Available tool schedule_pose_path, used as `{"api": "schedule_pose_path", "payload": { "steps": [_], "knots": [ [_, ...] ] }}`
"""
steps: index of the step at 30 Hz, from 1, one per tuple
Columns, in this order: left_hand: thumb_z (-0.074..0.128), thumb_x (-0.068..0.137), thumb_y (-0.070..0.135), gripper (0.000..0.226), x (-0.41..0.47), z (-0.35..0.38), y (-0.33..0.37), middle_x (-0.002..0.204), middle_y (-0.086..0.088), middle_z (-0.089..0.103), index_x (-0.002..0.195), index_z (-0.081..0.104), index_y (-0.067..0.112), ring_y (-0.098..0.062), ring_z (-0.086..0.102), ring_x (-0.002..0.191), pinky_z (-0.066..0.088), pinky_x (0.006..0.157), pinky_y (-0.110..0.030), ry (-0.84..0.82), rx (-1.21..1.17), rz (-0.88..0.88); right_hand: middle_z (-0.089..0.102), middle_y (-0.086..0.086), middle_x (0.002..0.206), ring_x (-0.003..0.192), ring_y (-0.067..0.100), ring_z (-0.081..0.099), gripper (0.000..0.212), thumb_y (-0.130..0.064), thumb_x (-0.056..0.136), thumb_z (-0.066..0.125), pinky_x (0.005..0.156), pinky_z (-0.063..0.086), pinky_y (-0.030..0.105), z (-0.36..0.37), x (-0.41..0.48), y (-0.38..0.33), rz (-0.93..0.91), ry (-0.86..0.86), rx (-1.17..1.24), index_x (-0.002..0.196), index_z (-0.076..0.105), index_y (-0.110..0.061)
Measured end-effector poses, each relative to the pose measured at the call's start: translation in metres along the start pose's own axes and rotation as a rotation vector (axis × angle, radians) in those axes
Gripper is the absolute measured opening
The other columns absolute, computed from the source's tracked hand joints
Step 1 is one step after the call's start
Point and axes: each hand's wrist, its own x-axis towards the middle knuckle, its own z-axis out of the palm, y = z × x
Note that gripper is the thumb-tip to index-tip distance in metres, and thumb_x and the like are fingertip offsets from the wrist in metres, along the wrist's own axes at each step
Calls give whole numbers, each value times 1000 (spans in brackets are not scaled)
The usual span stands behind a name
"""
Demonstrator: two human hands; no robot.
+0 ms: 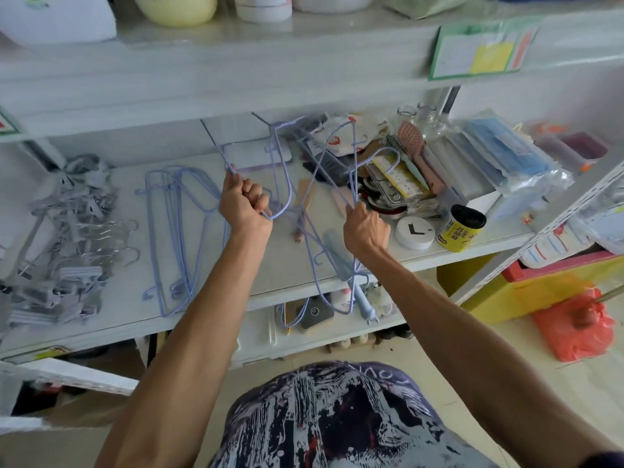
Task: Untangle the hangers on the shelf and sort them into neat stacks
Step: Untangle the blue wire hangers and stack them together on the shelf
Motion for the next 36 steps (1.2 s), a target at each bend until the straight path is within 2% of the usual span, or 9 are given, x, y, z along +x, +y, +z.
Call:
{"api": "schedule_pose_path", "payload": {
  "steps": [4,11,16,22,28,31,33,36],
  "knots": [
    [37,103,11,29,11,-4,1,49,10,29,79,48,24,-3,23,33,15,26,-14,-40,-31,44,70,15,103,94,36,65,36,-35,107,29,70,33,36,14,5,-4,19,74,33,113,53,-10],
    [40,103,13,26,13,-20,10,54,9,29,84,54,24,-3,22,37,16,28,-15,-38,-3,119,71,13,97,85,31,68,31,-27,105,32,66,42,35,42,-2,-6,57,25,-2,116,53,-7],
    [46,101,16,19,11,-28,17,58,8,26,94,61,24,-5,21,41,15,31,-15,4,-9,149,71,15,97,86,33,68,33,-30,104,31,71,45,38,53,0,-10,40,-1,3,107,56,-9],
    [46,101,18,17,14,-45,28,57,9,27,105,61,24,-3,23,40,17,29,-15,-19,18,166,71,14,97,86,33,67,34,-31,104,33,69,42,37,54,3,-8,26,21,-7,104,59,-9],
    [48,101,22,14,14,-74,63,54,11,28,99,61,25,-4,24,37,18,27,-14,-16,61,107,70,17,96,85,34,66,38,-35,105,31,72,46,38,54,4,-7,25,18,-2,103,59,-8],
    [51,96,19,15,11,-99,89,53,11,27,106,61,25,-4,24,35,18,27,-13,-9,100,74,69,19,97,87,36,66,39,-35,104,33,73,47,39,54,5,-6,33,13,7,104,59,-7],
    [54,90,20,24,8,-116,105,51,11,29,113,59,24,-4,24,34,17,27,-13,7,112,56,68,20,98,87,36,65,40,-36,104,33,73,46,39,55,5,-7,33,6,11,105,60,-6],
    [55,89,20,28,5,-142,125,52,11,29,117,60,23,-5,21,35,16,27,-13,45,132,40,67,20,100,88,36,64,42,-37,104,32,71,43,38,56,6,-7,34,5,1,106,60,-6]
  ]
}}
